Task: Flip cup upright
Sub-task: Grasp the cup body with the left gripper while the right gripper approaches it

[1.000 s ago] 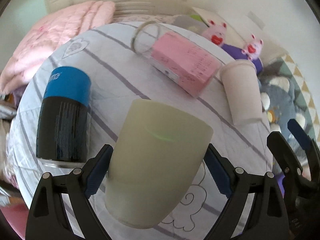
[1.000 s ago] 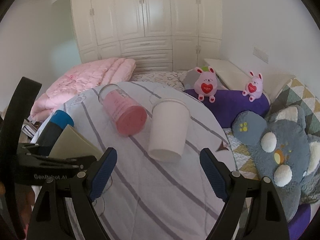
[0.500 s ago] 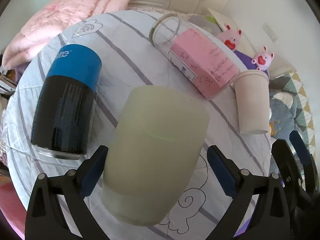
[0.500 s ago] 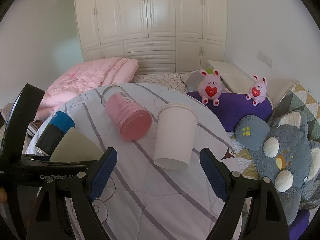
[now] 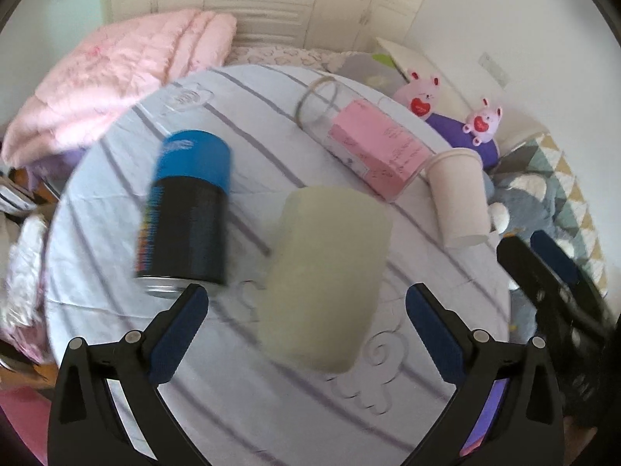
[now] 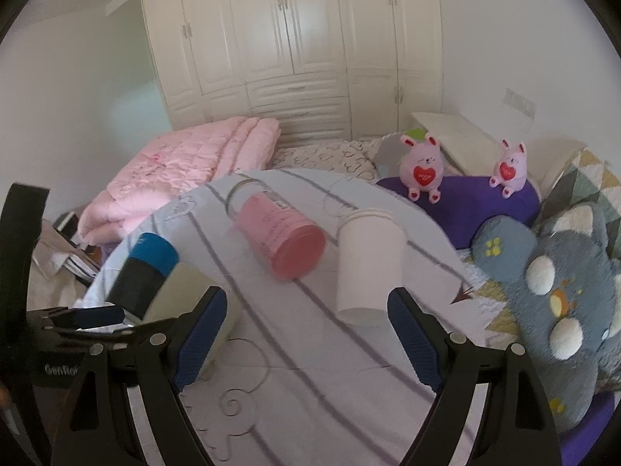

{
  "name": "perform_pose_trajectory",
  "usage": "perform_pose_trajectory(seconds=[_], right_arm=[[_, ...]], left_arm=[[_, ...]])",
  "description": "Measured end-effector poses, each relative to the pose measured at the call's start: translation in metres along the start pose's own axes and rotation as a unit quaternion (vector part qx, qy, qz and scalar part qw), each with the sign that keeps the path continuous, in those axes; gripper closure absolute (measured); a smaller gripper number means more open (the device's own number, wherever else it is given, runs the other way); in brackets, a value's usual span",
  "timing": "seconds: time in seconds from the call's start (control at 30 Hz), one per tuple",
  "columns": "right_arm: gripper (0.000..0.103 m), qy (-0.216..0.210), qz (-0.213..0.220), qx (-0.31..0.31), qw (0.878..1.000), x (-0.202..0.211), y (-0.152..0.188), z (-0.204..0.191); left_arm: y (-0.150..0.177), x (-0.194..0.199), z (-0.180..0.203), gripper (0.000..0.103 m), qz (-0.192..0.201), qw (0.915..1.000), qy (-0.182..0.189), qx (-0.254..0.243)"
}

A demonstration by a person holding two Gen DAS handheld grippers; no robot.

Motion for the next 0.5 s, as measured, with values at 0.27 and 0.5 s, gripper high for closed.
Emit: perform_pose_trajectory(seconds=[0.27, 0.5], right_arm=[[0.017, -0.04, -0.048, -0.047, 0.997, -0.016, -0.002, -0.018], [0.017, -0.066, -0.103, -0.093, 0.988, -0.043, -0.003, -0.037]], left_arm=[[0.009, 0.014, -0.025, 0.0, 0.022, 0.9978, -0.045, -0.043], [0.01, 0.005, -0.032, 0.0, 0.011, 0.9966, -0.026, -0.077]])
Point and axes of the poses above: each gripper's, at about its wrist camera, not at the fingertips, and x roughly against the way its jaws point, z to its right, y to its underside, the point moved 2 cm from there along -x, roughly the way its jaws point, and after that the axes turned 2 degrees about -z, right-handed, at the moved point
